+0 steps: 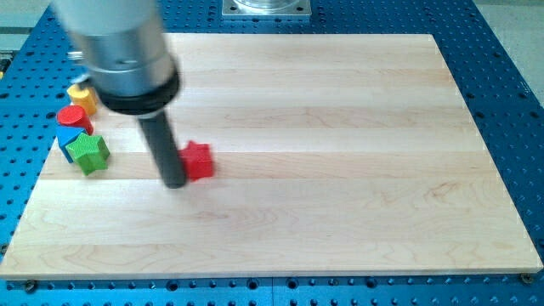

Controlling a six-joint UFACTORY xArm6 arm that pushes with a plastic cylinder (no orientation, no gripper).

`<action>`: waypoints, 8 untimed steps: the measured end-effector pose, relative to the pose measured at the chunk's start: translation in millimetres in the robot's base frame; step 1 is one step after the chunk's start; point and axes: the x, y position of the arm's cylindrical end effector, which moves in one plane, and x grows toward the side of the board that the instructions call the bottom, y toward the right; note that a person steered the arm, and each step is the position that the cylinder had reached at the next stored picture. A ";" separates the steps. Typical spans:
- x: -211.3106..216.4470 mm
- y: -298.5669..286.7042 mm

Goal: Move the red star towards the right center of the board

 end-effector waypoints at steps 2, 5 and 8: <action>-4.0 -33.2; -64.5 174.6; -48.7 221.9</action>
